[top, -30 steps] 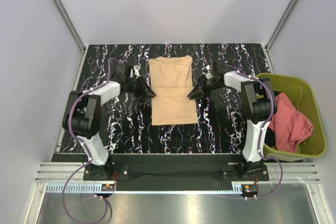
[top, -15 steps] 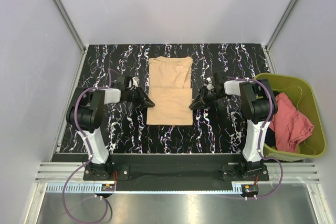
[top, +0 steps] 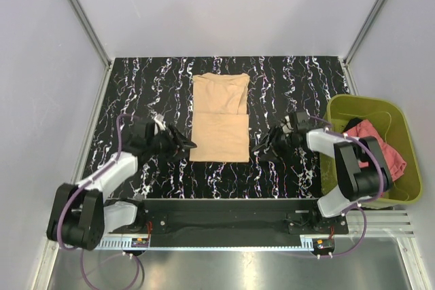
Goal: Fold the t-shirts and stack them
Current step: Fold the tshirt
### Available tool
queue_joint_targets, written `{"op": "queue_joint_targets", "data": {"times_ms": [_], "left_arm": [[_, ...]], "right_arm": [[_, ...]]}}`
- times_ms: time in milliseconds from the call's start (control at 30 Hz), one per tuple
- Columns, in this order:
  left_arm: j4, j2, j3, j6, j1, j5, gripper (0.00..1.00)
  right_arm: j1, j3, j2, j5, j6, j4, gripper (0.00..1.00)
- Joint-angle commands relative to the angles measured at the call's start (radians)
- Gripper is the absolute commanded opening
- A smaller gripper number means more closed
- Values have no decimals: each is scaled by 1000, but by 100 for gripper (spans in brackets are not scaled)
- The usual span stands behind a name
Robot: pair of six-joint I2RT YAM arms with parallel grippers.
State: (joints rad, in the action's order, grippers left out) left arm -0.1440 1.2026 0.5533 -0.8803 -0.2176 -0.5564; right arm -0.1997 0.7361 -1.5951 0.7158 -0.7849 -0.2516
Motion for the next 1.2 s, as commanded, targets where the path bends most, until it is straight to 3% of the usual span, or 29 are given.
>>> {"op": "queue_joint_targets", "data": {"times_ms": [0,133,300,500,1167], "left_arm": [[139,-95,-159,-291,-17,107,66],[195,-91,-231,-408,-68,168,64],[196,-26,-220,-428,-83,233,61],[211,26,-250,-513,-86,274,56],[202,153,-228,-533,-92,294,39]], "right_arm": [[-58,-127,101,-142,-269,183,59],[-176,-294,233,-295,-483,388,62],[-265,-300,247,-469,-577,380,62],[-314,-328,230,-591,-700,396,54],[-339,-310,133,-618,-732,351,48]]}}
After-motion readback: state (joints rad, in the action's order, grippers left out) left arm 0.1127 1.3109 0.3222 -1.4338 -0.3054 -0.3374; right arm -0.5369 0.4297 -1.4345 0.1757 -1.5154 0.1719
